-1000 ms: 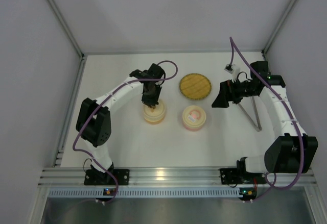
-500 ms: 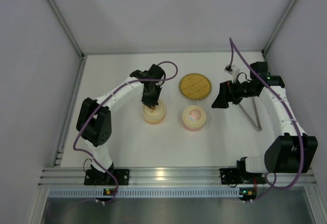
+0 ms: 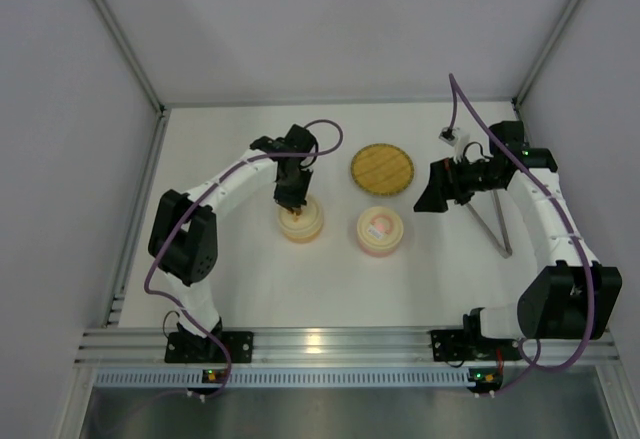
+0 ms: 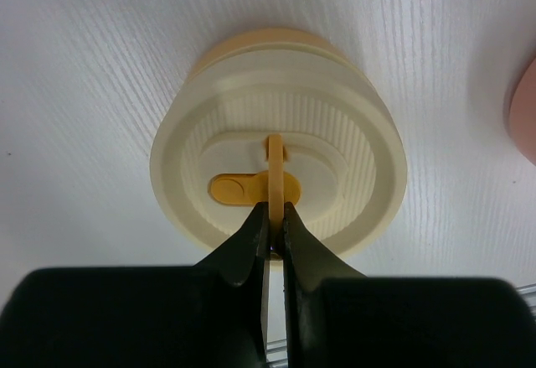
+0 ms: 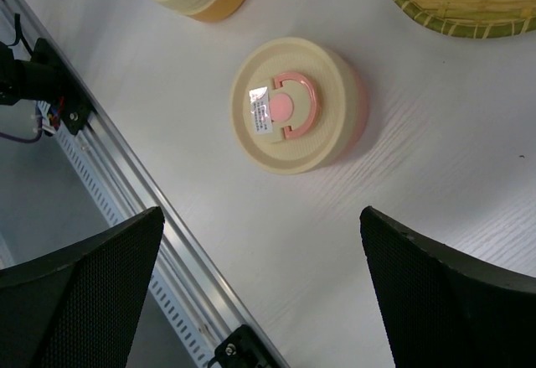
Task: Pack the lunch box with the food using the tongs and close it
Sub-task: Screw the box lid onto the packing box.
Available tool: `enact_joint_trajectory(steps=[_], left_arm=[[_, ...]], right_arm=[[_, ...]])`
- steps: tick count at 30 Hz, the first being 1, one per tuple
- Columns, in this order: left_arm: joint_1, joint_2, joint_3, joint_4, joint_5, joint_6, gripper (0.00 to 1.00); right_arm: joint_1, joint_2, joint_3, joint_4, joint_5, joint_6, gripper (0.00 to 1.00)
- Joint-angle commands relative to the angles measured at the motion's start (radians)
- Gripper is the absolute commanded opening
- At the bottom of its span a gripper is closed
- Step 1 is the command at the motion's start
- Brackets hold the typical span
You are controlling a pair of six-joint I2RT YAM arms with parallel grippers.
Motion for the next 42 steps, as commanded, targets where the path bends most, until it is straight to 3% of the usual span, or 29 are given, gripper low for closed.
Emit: enact_joint_trajectory(steps=[1,12,42], left_arm=[[-0.001,-0.013,-0.013,0.026,0.019,0.019,0.0],[-0.027,-0.054,0.002,0.025,-0.045,0.037,0.0],[-0.05,-0.048,0.035,-0.007,-0.042,0.034,0.0]], right_arm=[[-0.021,-0.004,0.0,0.036,-0.043,-0.009,0.99],[-0.021,0.002,-0.012,0.048,-0.05,-0.001,0.99],[-0.021,0.002,-0.055,0.067,-0.06,-0.001,0.99]])
